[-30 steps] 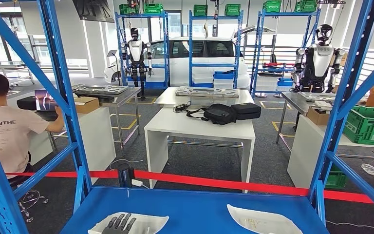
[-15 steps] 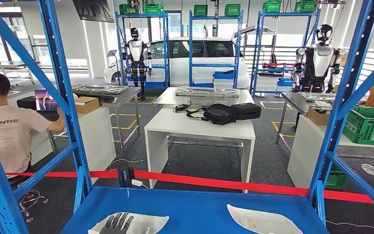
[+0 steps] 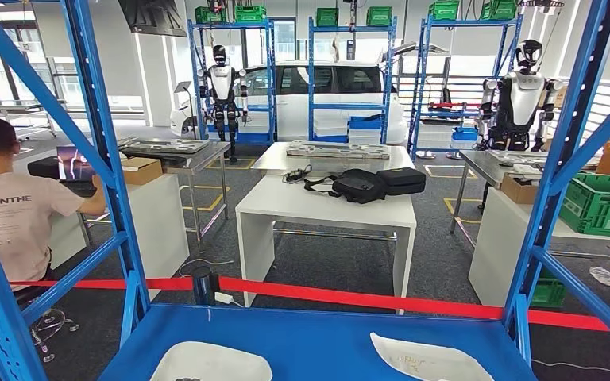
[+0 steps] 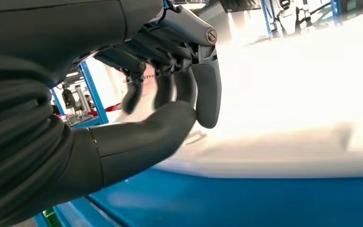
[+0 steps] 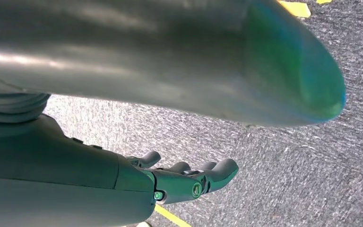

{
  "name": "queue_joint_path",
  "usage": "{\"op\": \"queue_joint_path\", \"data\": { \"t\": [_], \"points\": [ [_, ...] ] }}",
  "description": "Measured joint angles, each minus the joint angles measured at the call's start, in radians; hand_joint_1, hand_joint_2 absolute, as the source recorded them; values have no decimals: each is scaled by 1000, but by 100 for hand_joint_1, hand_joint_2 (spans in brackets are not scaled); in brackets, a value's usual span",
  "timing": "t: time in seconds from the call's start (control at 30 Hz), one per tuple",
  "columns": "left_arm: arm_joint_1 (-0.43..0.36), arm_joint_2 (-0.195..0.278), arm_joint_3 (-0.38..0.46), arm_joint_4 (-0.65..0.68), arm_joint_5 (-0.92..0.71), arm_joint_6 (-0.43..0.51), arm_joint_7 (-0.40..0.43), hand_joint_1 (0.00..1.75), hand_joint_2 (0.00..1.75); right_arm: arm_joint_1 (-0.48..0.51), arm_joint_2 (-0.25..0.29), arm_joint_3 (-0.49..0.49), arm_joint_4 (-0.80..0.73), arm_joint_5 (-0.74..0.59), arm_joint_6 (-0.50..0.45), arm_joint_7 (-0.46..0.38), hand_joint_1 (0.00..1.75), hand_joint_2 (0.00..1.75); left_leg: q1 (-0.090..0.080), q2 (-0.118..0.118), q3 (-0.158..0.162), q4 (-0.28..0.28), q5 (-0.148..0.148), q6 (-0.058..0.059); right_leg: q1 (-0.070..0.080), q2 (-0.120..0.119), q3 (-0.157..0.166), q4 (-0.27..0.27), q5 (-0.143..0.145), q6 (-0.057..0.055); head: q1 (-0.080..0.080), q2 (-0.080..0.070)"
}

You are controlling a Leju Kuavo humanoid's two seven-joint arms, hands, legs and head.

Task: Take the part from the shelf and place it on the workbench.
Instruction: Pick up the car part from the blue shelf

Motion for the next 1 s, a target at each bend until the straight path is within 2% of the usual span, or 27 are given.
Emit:
{"op": "queue_joint_path", "data": {
  "t": [0.47,0.6,0.63,0.77,1.0],
  "points": [
    [24,5,18,0,16,20,-36,172,175,1,0,0,0,-2,0,-2,0,0,0,0,0,0,0,0,0,0,0,0,0,0,0,0],
    [26,5,27,-1,27,46,-61,4,175,1,0,0,0,-2,0,-3,0,0,0,0,0,0,0,0,0,0,0,0,0,0,0,0],
    [26,5,31,-1,29,58,-65,0,175,1,0,0,0,-2,0,-3,0,0,0,0,0,0,0,0,0,0,0,0,0,0,0,0],
    [26,5,47,-3,32,120,-79,0,175,1,0,0,0,-2,0,-3,0,0,0,0,0,0,0,0,0,0,0,0,0,0,0,0],
    [18,-1,72,-20,38,171,-164,0,175,0,0,1,0,0,2,-1,0,0,0,0,0,0,0,0,0,0,0,0,0,0,0,0]
  ]
}}
